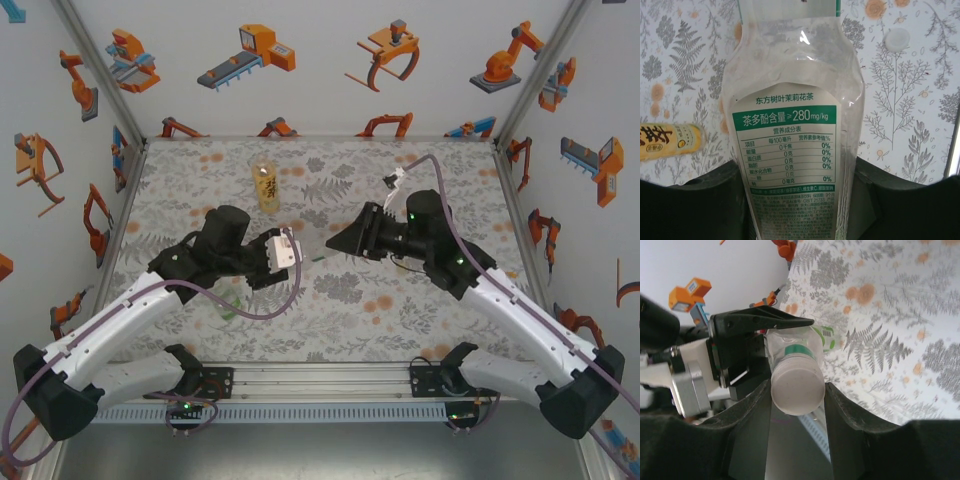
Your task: Screw on the bottle caps
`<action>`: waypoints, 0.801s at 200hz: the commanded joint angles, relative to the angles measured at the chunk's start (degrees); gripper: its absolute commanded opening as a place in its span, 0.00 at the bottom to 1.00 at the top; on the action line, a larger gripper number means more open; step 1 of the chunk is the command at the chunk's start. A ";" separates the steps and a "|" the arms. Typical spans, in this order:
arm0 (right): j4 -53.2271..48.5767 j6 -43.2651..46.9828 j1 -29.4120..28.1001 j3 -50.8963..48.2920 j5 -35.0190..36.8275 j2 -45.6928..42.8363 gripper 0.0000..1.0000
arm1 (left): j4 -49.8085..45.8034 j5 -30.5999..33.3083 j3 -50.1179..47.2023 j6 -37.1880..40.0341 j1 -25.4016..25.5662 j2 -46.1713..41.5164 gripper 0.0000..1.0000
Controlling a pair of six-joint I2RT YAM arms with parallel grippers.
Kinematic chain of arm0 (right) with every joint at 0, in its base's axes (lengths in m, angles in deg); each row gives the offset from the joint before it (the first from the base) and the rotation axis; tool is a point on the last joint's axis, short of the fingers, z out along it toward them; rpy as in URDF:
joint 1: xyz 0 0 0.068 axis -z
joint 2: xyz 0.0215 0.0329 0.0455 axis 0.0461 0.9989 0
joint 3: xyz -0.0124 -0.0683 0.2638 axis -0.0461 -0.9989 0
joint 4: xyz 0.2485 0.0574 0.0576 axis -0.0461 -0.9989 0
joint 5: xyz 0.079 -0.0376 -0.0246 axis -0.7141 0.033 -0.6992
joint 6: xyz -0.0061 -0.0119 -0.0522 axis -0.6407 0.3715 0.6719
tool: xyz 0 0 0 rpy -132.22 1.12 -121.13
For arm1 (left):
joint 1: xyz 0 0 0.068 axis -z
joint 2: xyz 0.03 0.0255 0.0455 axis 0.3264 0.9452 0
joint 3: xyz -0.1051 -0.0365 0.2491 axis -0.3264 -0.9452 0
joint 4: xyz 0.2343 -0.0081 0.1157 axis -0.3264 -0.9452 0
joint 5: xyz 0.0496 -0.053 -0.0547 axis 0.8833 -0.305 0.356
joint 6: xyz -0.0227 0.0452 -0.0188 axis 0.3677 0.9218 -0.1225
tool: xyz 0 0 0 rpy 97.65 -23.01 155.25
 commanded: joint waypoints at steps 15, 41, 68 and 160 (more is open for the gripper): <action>-9.46 -10.93 0.07 3.80 -0.73 3.17 0.00 | 7.46 -3.83 0.89 -0.78 1.35 -0.04 0.00; -9.90 -11.29 0.40 3.97 -0.42 3.43 0.00 | 7.46 -2.15 1.13 -1.16 1.41 0.54 0.00; -10.37 -8.42 0.40 6.07 1.04 3.26 0.11 | 6.85 -1.56 1.57 -1.11 1.41 1.09 0.00; -12.64 24.12 0.40 12.09 5.77 -3.31 0.84 | 4.81 -6.41 1.44 0.94 1.41 -0.86 0.00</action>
